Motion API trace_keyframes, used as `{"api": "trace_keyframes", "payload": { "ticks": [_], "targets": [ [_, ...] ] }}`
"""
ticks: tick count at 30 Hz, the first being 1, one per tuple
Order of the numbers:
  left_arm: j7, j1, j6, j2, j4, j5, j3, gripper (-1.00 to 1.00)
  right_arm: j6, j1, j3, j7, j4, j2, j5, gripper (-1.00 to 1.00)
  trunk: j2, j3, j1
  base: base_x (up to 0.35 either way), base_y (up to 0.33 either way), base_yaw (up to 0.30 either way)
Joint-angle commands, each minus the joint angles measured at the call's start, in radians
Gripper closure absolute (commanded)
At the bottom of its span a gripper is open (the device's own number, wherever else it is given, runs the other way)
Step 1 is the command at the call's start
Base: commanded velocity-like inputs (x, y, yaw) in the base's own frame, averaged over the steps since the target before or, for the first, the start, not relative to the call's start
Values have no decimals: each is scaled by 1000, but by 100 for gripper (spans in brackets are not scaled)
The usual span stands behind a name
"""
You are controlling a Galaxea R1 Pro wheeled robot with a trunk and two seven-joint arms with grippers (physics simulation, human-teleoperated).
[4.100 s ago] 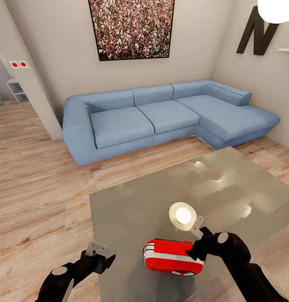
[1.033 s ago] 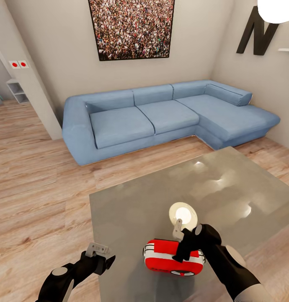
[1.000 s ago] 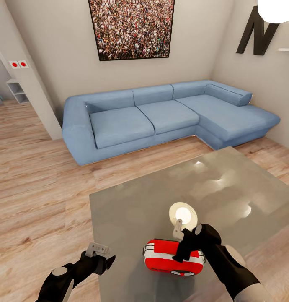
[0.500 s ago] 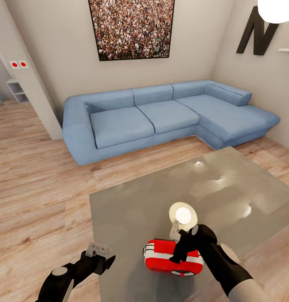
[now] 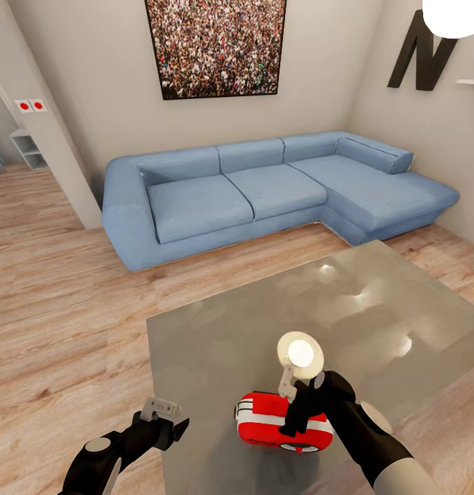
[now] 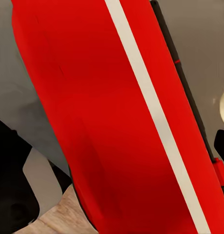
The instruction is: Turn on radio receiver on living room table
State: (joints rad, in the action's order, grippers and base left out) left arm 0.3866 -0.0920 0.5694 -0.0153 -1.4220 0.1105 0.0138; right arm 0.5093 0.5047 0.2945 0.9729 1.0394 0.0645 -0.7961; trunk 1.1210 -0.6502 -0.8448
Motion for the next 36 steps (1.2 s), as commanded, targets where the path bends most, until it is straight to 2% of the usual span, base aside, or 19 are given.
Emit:
{"api": "trace_keyframes", "payload": {
  "ticks": [1,6,14,36],
  "targets": [
    [0,0,0,0,0,0,0,-100,-2,0,0,0,-1,0,0,-100,0,0,0,0,0,0],
    [0,0,0,0,0,0,0,-100,-4,1,0,-1,-10,0,0,-100,0,0,0,0,0,0],
    [0,0,0,0,0,0,0,-100,-11,39,-3,-7,-85,-1,0,-100,0,0,0,0,0,0],
    [0,0,0,0,0,0,0,-100,-22,46,-6,-15,-102,1,0,-100,0,0,0,0,0,0]
  ]
}}
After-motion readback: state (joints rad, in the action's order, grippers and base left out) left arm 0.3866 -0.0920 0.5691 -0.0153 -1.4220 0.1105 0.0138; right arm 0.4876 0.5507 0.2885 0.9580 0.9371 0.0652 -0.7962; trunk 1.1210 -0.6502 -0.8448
